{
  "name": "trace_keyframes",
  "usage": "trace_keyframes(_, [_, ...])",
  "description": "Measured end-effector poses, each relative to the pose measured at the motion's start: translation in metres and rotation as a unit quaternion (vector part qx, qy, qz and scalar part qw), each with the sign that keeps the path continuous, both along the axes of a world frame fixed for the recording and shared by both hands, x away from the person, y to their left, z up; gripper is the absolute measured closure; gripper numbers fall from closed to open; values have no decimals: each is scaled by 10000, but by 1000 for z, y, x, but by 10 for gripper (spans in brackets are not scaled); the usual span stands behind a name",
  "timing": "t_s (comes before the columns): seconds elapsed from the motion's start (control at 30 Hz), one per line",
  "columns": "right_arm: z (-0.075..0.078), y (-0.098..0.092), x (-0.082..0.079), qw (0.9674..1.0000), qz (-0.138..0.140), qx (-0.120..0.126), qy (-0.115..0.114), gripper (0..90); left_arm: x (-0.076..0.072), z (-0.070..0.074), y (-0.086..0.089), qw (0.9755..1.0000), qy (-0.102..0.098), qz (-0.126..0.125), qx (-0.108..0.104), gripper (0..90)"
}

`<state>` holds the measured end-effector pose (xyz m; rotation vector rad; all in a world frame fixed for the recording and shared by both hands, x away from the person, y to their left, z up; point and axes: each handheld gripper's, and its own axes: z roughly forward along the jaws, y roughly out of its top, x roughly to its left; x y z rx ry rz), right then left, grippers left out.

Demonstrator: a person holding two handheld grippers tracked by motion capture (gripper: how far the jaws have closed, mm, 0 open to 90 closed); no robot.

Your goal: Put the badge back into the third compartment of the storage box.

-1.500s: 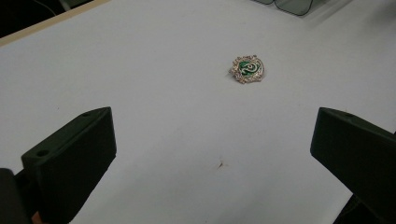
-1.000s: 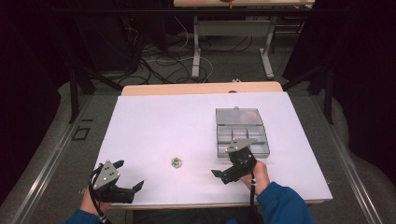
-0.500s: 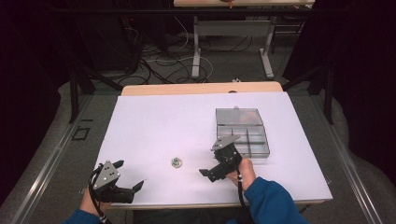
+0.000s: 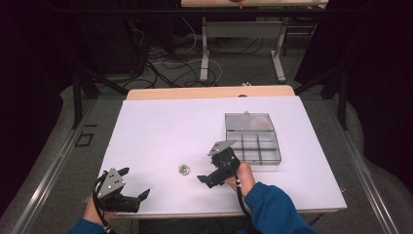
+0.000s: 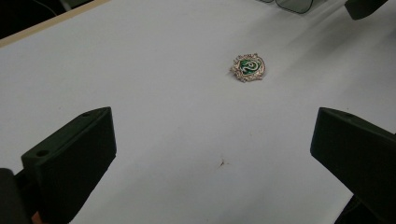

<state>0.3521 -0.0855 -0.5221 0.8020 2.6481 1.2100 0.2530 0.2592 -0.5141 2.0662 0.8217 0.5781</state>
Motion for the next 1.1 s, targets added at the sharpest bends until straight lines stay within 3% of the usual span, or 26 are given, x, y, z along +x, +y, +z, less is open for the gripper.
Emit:
trace_keyframes(0.2, [-3, 19, 7, 9999, 113, -40, -69, 0, 0, 0, 0, 10000, -3, 1, 14, 4])
trace_keyframes(0.43, [-14, 41, 12, 9996, 196, -147, 112, 0, 0, 0, 0, 10000, -17, -9, 17, 4])
trace_keyframes(0.63, [-19, 49, 16, 9995, 63, -208, 246, 10, 0, -1, -1, 10000, -21, 2, -9, 4])
trace_keyframes(0.67, [-21, 50, 18, 9996, 88, -233, 161, 29, 0, -1, -1, 10000, -23, 4, -4, 4])
trace_keyframes(0.87, [-24, 57, 20, 9991, -185, -205, 327, 214, 0, 0, -1, 10000, -6, -12, 10, 4])
trace_keyframes(0.93, [-25, 60, 22, 9994, -120, -211, 265, 262, 0, -1, -1, 10000, -4, -16, 8, 4])
trace_keyframes(0.97, [-24, 62, 21, 9989, -172, -220, 373, 281, 0, -1, -1, 10000, -3, -16, 11, 4])
trace_keyframes(1.1, [-26, 70, 22, 9991, -36, -326, 273, 367, 0, 0, -1, 10000, -6, -19, 14, 4])
